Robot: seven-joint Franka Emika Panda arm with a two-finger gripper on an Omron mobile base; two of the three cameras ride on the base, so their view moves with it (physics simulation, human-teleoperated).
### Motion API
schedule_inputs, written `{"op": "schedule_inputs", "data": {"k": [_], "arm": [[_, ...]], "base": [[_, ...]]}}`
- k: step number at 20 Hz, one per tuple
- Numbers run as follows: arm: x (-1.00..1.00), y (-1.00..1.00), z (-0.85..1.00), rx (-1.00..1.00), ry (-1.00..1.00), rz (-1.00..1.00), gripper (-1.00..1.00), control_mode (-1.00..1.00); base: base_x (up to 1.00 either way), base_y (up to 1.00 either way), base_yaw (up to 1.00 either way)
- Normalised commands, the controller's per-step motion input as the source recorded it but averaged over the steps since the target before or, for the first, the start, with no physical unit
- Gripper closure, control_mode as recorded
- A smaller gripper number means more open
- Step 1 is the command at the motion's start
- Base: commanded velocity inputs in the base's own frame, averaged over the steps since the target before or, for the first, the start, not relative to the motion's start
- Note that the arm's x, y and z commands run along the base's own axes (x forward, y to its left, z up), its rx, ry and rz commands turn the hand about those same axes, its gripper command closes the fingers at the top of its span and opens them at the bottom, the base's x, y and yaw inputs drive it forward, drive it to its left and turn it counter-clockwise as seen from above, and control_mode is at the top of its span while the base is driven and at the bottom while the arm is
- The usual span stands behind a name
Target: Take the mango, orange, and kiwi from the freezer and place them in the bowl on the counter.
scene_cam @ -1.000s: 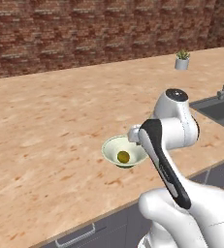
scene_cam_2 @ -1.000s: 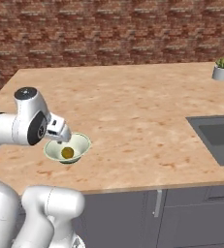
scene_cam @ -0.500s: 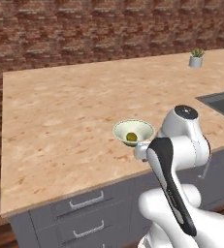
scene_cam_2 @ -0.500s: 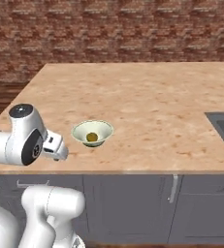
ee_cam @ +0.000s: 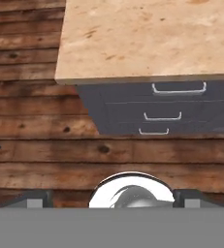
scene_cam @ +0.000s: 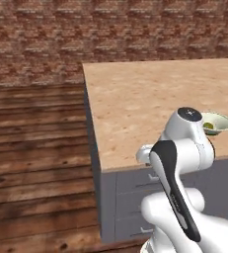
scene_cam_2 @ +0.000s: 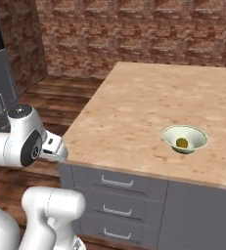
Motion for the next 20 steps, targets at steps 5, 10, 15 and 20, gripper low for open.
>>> {"op": "schedule_inputs", "data": {"k": [5,10,15,20], "arm": [[0.00,0.00,0.00,0.00,0.00,0.00,-1.00,1.00],[0.00,0.00,0.00,0.00,0.00,0.00,-1.00,1.00],[0.00,0.00,0.00,0.00,0.00,0.00,-1.00,1.00],[0.00,0.00,0.00,0.00,0.00,0.00,-1.00,1.00]], "base": [[0.07,1.00,0.19],[0.48,1.00,0.05],[0.85,0.90,-0.01],[1.00,-0.09,-0.06]]}}
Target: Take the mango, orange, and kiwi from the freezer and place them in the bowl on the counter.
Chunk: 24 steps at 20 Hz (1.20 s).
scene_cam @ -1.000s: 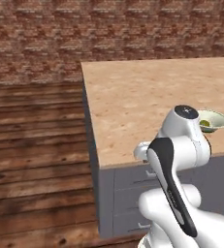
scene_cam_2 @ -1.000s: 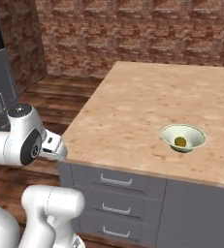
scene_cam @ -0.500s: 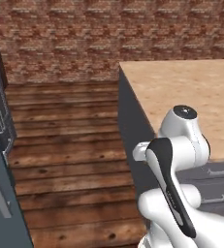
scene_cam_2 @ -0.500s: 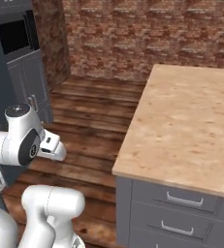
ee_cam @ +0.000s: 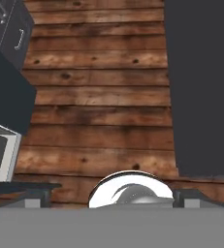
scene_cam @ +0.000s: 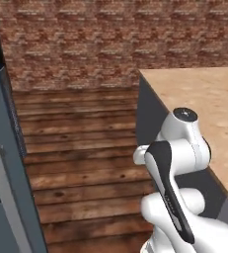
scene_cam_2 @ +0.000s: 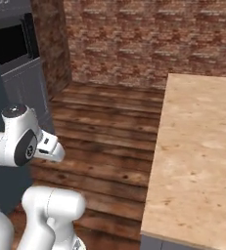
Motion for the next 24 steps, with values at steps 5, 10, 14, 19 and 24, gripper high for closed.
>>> {"op": "schedule_inputs", "data": {"k": [5,10,14,19,24], "arm": [[0.00,0.00,0.00,0.00,0.00,0.00,-1.00,1.00],[0.00,0.00,0.00,0.00,0.00,0.00,-1.00,1.00],[0.00,0.00,0.00,0.00,0.00,0.00,-1.00,1.00],[0.00,0.00,0.00,0.00,0.00,0.00,-1.00,1.00],[0.00,0.00,0.00,0.00,0.00,0.00,-1.00,1.00]], "base": [[1.00,-0.52,0.03],[1.00,-0.16,0.00],[1.00,0.12,0.13],[1.00,0.16,0.37],[0.35,0.08,0.78]]}}
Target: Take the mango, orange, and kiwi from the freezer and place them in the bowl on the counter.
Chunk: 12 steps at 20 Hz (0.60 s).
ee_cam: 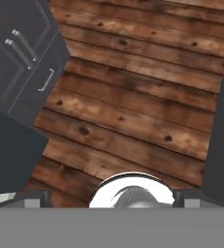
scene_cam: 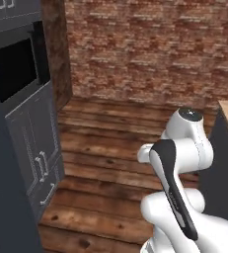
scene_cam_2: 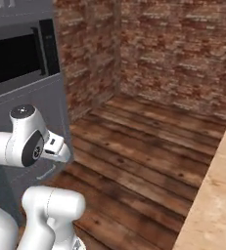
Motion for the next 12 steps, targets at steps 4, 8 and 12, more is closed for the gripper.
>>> {"op": "schedule_inputs", "data": {"k": [4,8,12], "arm": [[0.00,0.00,0.00,0.00,0.00,0.00,-1.00,1.00],[0.00,0.00,0.00,0.00,0.00,0.00,-1.00,1.00],[0.00,0.00,0.00,0.00,0.00,0.00,-1.00,1.00]], "base": [[0.00,0.00,0.93],[0.13,0.00,0.89],[0.31,0.00,0.86]]}}
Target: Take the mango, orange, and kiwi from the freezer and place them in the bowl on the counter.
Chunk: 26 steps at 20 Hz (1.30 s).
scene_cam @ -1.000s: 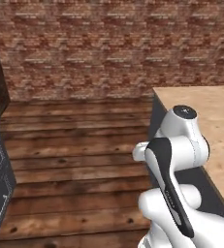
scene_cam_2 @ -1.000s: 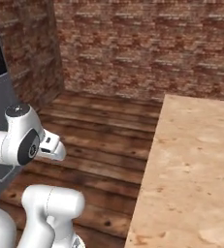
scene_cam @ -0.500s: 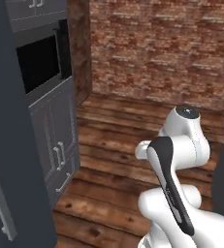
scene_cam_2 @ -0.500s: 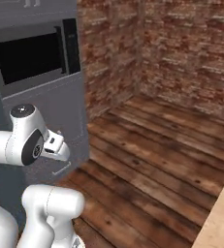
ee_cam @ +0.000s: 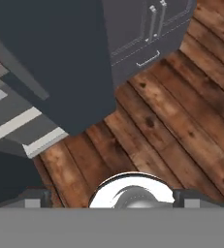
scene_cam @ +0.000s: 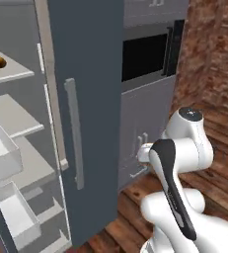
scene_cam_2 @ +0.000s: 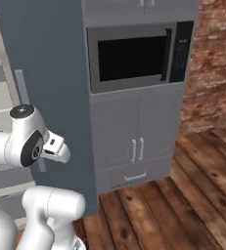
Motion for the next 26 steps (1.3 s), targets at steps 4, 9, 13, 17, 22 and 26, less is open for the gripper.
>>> {"op": "schedule_inputs", "data": {"k": [4,9,13,17,22,26], "arm": [[0.00,0.00,0.00,0.00,0.00,0.00,-1.00,1.00],[0.00,0.00,0.00,0.00,0.00,0.00,-1.00,1.00],[0.00,0.00,0.00,0.00,0.00,0.00,-1.00,1.00],[0.00,0.00,0.00,0.00,0.00,0.00,-1.00,1.00],[0.00,0.00,0.00,0.00,0.00,0.00,-1.00,1.00],[0.00,0.00,0.00,0.00,0.00,0.00,-1.00,1.00]], "base": [[0.21,0.00,0.87],[0.37,-0.19,0.48],[0.41,-0.06,0.14],[0.45,0.00,0.31],[0.47,0.12,0.16],[0.68,0.15,0.11]]}}
